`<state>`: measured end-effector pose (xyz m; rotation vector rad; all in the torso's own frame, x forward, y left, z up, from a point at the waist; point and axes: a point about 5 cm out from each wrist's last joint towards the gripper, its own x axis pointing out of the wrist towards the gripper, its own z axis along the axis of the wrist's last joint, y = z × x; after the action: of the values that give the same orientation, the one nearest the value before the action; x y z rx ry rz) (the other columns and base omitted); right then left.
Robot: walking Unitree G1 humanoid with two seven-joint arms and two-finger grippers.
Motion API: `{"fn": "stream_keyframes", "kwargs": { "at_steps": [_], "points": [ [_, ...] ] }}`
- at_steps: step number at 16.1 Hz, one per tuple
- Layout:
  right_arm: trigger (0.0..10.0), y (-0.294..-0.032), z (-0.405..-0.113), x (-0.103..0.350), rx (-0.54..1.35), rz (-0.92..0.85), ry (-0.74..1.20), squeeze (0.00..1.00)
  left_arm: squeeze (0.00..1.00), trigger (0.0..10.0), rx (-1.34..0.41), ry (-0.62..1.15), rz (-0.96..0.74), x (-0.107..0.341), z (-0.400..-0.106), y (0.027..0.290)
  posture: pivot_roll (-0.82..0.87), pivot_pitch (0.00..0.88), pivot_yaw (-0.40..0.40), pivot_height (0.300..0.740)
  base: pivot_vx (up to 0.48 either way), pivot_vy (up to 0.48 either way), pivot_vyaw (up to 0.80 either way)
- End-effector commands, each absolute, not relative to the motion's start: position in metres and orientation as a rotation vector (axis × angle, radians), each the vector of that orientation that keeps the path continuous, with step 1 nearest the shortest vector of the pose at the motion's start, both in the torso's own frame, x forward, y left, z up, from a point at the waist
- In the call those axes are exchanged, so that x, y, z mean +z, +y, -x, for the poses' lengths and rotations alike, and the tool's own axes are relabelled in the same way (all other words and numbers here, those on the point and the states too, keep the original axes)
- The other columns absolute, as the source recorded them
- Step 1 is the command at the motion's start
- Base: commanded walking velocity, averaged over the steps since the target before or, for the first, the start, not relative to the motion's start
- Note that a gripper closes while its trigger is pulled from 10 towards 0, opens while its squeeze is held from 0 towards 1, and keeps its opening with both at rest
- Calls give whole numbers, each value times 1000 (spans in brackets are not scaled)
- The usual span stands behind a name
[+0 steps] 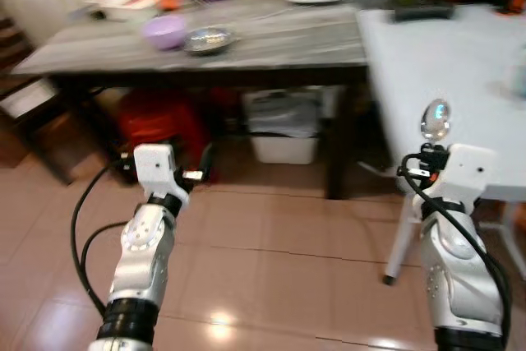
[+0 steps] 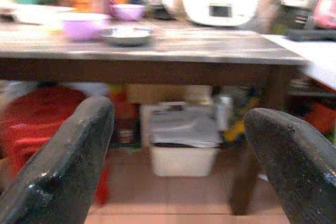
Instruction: Setting the table
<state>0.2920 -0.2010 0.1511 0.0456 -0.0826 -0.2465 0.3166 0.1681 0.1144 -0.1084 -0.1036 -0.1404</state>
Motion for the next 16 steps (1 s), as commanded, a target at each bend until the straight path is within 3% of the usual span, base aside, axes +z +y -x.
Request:
{"fn": "stream_keyframes", "kwargs": {
  "at_steps": [1,3,10,16],
  "points": [
    [10000,-195,-293,158,-219,-49,-112,0,0,10000,-118,-102,99,115,-317,173,-145,56,102,740,0,420,456],
    [10000,-196,-293,158,-221,-50,-111,0,0,10000,-118,-101,100,114,-317,173,-145,56,102,740,0,381,434],
    [10000,-196,-292,157,-226,-54,-115,0,0,10000,-199,-128,105,118,-314,169,-144,57,105,740,0,0,0],
    [10000,-196,-292,158,-222,-50,-117,0,0,10000,-217,-130,111,118,-313,167,-148,56,103,740,315,0,0]
  ]
}}
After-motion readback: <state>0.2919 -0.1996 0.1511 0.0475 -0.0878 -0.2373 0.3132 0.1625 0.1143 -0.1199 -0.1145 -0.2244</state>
